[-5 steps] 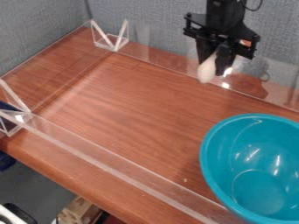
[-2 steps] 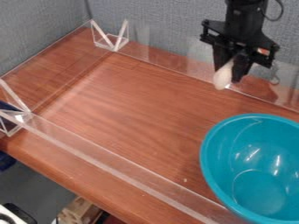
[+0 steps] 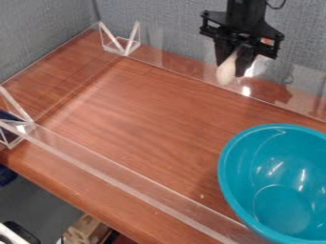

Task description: Put the mushroom in the blue bowl

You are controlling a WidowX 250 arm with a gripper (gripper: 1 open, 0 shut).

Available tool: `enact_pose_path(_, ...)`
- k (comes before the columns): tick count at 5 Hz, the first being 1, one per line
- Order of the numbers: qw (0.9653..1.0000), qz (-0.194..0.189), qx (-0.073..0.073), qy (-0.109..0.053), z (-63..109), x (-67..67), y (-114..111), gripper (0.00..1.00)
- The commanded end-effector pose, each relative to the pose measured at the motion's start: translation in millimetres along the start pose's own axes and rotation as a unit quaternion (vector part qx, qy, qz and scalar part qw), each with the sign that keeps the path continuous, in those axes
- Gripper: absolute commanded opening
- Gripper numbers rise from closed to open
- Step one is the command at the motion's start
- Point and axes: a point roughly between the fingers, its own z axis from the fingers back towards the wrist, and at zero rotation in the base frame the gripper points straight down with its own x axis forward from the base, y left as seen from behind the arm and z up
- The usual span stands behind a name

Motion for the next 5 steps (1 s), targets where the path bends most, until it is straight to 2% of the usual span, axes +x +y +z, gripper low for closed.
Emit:
enact_pose_path(1, 0.9992, -0.010, -0.001, -0.039, 26.0, 2.8, -9.8, 0.00)
enact_pose_path(2, 0.9990, -0.024, -0.003, -0.038, 25.1, -1.0, -25.2, 0.00)
enact_pose_path(3, 0.9991, -0.018, 0.000, -0.038, 25.3, 0.9, -21.0, 0.00)
enact_pose_path(5, 0.9990, 0.013, 0.013, -0.042, 21.8, 10.8, 1.8, 0.00)
